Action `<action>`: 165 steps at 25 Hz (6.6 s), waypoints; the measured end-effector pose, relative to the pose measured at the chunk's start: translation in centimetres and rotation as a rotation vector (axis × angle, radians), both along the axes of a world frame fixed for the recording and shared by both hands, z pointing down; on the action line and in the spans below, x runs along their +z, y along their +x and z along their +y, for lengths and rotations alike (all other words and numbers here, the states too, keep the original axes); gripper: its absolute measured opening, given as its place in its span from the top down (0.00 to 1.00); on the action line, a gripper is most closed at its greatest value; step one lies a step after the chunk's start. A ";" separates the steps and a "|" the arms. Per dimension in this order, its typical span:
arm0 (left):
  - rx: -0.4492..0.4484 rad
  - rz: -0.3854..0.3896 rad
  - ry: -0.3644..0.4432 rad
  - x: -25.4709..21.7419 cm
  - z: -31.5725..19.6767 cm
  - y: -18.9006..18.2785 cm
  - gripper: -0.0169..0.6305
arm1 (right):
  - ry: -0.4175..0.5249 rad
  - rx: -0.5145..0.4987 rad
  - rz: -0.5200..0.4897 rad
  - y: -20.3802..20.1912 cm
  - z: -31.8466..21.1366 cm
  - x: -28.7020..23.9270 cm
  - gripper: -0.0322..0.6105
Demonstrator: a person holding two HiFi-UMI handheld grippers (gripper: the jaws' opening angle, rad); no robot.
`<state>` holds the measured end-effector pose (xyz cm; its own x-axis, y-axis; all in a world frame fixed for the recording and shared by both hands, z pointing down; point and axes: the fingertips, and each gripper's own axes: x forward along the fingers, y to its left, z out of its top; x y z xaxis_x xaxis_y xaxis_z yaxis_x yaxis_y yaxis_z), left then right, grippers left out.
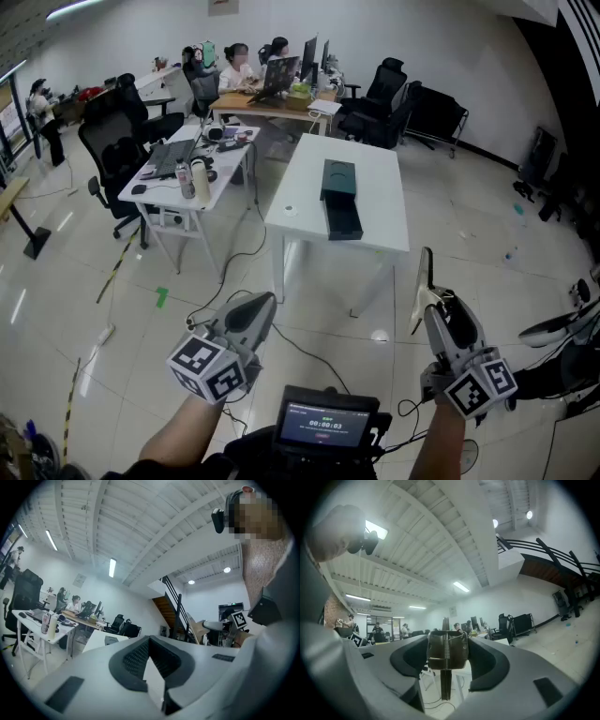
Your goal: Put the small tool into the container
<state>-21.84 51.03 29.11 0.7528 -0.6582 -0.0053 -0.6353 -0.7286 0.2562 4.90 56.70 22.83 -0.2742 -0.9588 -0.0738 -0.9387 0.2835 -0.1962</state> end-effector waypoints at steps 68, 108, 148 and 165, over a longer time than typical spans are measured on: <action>-0.104 -0.165 -0.096 9.8 -71.6 18.2 0.95 | -0.394 -0.133 -0.030 11.7 -75.8 20.2 0.54; -0.044 -0.262 -0.286 25.1 -75.3 19.2 0.95 | -0.903 -0.050 0.082 8.1 -82.3 43.7 0.54; -0.050 -0.249 -0.299 24.7 -73.8 16.6 0.95 | -0.843 -0.082 0.600 5.1 -81.2 43.6 0.45; -0.076 -0.246 -0.307 24.1 -71.0 13.8 0.95 | -0.810 -0.193 0.657 2.2 -78.1 43.3 0.54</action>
<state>-8.02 -20.00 53.17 0.6564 -0.6548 0.3746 -0.7537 -0.5909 0.2878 7.07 -21.41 66.10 -0.1807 -0.5917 0.7856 -0.8822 0.4507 0.1366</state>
